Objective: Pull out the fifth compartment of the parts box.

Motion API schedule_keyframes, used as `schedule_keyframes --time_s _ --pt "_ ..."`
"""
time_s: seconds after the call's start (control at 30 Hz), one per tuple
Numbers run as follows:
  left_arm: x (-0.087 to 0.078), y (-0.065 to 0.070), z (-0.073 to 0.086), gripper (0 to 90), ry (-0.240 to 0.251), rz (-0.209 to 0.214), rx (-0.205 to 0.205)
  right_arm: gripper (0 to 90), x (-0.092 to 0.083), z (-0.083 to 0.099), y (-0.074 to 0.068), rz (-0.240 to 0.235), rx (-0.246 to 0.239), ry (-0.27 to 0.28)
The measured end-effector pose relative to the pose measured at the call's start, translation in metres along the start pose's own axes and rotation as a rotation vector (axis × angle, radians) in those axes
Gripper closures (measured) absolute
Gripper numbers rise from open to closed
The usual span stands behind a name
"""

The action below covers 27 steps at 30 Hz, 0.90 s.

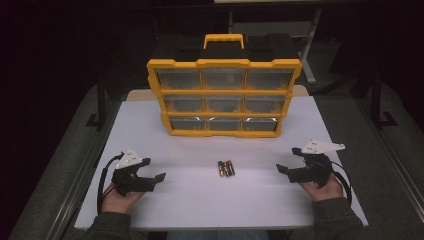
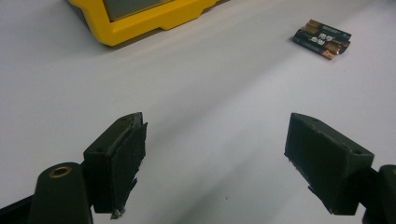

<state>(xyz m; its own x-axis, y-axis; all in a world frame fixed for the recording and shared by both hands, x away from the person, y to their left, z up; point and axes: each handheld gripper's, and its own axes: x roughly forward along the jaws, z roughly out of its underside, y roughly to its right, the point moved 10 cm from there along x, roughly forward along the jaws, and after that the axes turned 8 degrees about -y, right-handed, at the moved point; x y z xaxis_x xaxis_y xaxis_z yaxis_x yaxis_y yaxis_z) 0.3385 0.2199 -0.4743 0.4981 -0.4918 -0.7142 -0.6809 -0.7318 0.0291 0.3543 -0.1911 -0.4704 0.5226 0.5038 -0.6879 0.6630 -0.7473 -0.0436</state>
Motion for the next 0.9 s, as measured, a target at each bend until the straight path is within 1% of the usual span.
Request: schedule_keyframes --time_s 0.07,0.1,0.13,0.17,0.2,0.27,0.3,0.4,0.5,0.53,0.63,0.7,0.73,0.77,0.83,0.9 --pt "0.0 0.001 -0.001 20.0 0.004 0.006 0.002 15.0 0.0 0.0 -0.001 0.001 -0.004 0.0" --pt "0.0 0.001 -0.001 20.3 -0.003 0.008 0.015 15.0 0.0 0.0 -0.001 0.004 -0.009 0.003" --pt "0.0 0.001 -0.001 20.4 -0.003 0.008 0.015 15.0 0.0 0.0 -0.001 0.004 -0.009 0.003" --pt "0.001 0.002 -0.002 20.4 0.008 0.015 0.002 15.0 -0.001 0.0 -0.001 0.007 -0.003 0.004" --pt "0.001 0.005 -0.002 20.5 0.001 0.021 0.001 15.0 -0.002 -0.001 -0.001 0.008 -0.008 0.006" --pt "0.001 0.005 -0.002 20.7 0.001 0.021 0.001 15.0 -0.002 -0.001 -0.002 0.008 -0.009 0.008" --pt "0.001 0.007 -0.003 20.8 0.003 0.034 -0.001 15.2 -0.003 -0.002 -0.002 0.01 -0.013 0.011" --pt "0.0 0.009 -0.005 21.6 0.01 0.052 -0.009 15.2 -0.004 -0.002 -0.002 0.011 -0.017 0.011" --pt "0.0 0.012 -0.01 22.3 0.022 0.075 -0.025 15.2 -0.003 -0.002 -0.002 0.011 -0.011 0.008" --pt "0.001 0.012 -0.012 22.3 0.02 0.081 -0.017 15.2 -0.003 -0.001 -0.002 0.011 -0.013 0.007" --pt "0.004 0.016 -0.018 22.0 0.014 0.104 -0.03 15.2 -0.003 -0.001 -0.003 0.008 -0.009 0.005" --pt "0.004 0.017 -0.023 23.7 0.019 0.119 -0.034 15.3 -0.004 -0.002 -0.003 0.011 -0.009 0.009" --pt "0.004 0.017 -0.025 24.1 0.02 0.125 -0.045 15.2 -0.004 -0.002 -0.002 0.012 -0.007 0.01" --pt "0.004 0.017 -0.029 24.4 0.026 0.136 -0.064 15.2 -0.004 -0.003 -0.002 0.011 -0.009 0.013" --pt "0.003 0.019 -0.035 25.2 0.024 0.161 -0.08 15.2 -0.004 -0.002 -0.001 0.011 -0.01 0.007" --pt "0.003 0.021 -0.041 25.6 0.028 0.174 -0.083 15.2 -0.003 -0.002 -0.001 0.008 -0.003 0.006"
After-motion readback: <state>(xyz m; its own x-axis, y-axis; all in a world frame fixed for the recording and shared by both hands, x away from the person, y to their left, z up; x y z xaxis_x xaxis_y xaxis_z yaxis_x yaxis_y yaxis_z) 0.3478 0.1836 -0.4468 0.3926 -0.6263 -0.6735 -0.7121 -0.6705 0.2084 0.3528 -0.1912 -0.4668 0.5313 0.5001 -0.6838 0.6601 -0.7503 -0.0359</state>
